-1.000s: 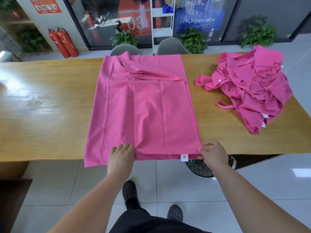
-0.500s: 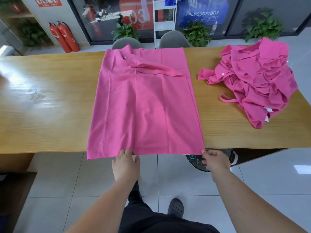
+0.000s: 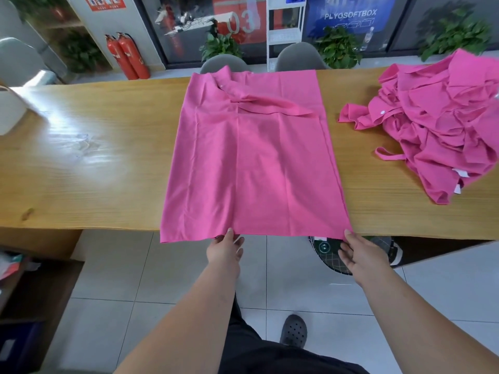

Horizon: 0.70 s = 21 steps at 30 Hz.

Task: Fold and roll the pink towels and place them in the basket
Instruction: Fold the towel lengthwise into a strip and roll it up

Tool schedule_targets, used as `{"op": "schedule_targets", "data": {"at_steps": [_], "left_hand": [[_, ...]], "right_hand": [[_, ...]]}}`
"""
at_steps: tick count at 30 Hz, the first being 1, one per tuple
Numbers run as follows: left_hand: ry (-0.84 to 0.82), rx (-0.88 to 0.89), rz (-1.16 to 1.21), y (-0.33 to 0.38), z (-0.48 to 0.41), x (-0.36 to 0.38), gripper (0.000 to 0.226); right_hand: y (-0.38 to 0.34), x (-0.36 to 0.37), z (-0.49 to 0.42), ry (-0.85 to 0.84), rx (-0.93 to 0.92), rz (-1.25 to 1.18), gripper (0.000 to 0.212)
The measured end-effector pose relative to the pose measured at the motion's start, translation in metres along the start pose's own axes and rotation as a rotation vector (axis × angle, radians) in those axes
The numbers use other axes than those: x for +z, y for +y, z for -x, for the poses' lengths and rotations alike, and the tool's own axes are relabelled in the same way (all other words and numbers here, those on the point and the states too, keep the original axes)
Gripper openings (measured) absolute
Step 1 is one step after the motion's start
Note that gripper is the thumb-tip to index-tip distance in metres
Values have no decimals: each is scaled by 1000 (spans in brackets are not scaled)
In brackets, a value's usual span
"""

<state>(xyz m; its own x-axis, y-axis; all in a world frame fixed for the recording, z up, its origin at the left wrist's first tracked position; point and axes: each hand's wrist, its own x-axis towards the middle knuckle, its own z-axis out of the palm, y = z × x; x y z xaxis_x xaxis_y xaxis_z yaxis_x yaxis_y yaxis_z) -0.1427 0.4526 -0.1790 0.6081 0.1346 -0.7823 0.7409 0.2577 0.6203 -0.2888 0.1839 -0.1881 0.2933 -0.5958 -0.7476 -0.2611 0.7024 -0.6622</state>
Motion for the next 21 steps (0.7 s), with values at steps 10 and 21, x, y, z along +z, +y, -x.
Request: {"op": "schedule_targets", "data": {"at_steps": [10,21], "left_hand": [[43,55,61,-8,0,-7,19],[191,131,28,-5,-10,-7,30]], "right_hand": [[3,-1,8,-45,-23,-48,22],[10,-4,9,-11,-81,9,27]]}}
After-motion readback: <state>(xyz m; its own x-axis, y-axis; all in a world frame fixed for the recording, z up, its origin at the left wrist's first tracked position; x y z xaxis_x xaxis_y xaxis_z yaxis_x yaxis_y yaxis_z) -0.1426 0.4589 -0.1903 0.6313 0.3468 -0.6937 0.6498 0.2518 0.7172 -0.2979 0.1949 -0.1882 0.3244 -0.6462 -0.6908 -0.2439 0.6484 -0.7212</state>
